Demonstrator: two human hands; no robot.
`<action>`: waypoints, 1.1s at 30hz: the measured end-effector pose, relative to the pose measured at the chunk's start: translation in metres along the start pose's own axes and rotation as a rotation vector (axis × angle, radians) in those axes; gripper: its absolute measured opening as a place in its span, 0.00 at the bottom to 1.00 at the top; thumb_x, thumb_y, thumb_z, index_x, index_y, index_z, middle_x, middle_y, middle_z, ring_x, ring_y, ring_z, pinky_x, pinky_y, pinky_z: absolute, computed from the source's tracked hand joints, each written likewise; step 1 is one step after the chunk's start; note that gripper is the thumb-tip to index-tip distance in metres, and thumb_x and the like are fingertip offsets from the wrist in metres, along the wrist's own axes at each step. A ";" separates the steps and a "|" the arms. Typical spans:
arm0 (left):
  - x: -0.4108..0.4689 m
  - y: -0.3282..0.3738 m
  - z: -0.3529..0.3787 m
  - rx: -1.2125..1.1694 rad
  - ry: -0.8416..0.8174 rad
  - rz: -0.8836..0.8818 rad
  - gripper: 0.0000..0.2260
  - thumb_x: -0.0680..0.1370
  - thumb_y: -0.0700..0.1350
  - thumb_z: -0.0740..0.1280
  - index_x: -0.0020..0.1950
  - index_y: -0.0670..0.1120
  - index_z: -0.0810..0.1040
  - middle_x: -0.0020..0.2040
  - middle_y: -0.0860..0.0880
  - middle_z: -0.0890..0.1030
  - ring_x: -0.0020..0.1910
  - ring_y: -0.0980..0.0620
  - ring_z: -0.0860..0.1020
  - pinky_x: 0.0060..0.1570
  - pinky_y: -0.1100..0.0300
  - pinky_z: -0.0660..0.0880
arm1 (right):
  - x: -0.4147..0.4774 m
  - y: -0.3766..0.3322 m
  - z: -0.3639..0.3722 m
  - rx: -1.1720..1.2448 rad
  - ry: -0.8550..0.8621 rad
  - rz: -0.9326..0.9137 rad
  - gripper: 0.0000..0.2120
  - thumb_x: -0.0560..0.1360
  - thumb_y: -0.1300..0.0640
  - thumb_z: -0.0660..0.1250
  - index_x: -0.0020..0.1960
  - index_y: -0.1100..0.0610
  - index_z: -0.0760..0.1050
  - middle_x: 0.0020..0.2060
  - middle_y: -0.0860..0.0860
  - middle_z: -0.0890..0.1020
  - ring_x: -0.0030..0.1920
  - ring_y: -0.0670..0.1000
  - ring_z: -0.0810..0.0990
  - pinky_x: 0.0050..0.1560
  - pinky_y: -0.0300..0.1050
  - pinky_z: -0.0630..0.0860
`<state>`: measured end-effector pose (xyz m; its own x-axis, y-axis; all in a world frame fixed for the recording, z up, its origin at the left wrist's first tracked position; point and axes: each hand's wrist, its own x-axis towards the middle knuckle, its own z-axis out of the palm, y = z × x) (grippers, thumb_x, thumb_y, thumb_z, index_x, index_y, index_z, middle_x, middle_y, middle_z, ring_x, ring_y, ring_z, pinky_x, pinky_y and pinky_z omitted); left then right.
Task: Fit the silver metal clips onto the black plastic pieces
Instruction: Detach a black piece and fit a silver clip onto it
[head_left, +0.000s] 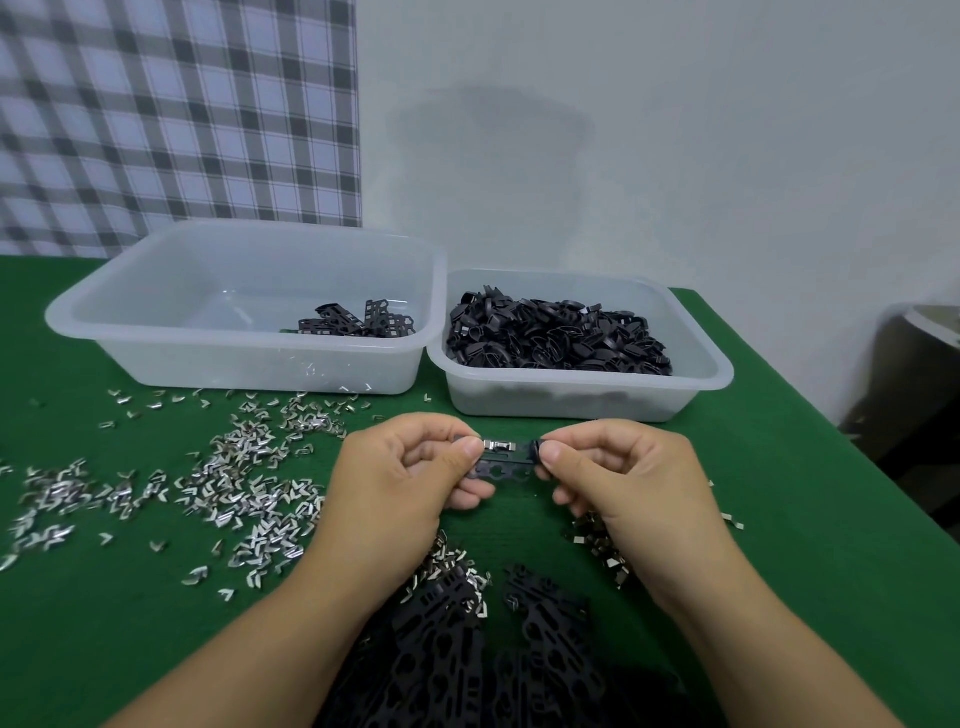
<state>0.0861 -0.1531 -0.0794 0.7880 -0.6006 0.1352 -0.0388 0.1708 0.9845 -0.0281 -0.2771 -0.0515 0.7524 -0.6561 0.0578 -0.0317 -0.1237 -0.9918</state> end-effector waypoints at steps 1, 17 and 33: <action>0.000 0.000 0.000 0.001 0.000 0.001 0.04 0.73 0.36 0.70 0.40 0.44 0.81 0.30 0.45 0.82 0.30 0.49 0.83 0.30 0.66 0.78 | 0.000 0.000 0.000 0.000 0.005 -0.003 0.01 0.68 0.62 0.73 0.38 0.57 0.82 0.31 0.53 0.84 0.27 0.45 0.77 0.28 0.35 0.73; 0.000 0.000 0.000 0.026 -0.034 0.039 0.07 0.74 0.34 0.69 0.41 0.45 0.81 0.31 0.45 0.82 0.30 0.52 0.83 0.30 0.67 0.77 | 0.001 0.003 0.002 0.005 -0.136 0.043 0.07 0.74 0.64 0.65 0.45 0.57 0.81 0.31 0.51 0.82 0.32 0.47 0.78 0.38 0.38 0.77; 0.000 -0.002 0.000 0.018 -0.040 0.056 0.03 0.74 0.37 0.69 0.43 0.44 0.81 0.33 0.44 0.83 0.32 0.52 0.83 0.33 0.67 0.78 | 0.001 0.007 0.012 -0.232 -0.023 -0.179 0.11 0.74 0.65 0.65 0.41 0.50 0.80 0.29 0.44 0.80 0.30 0.40 0.75 0.35 0.30 0.72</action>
<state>0.0862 -0.1530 -0.0812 0.7590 -0.6214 0.1944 -0.0936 0.1913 0.9771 -0.0197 -0.2698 -0.0598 0.7741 -0.5922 0.2239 -0.0450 -0.4043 -0.9135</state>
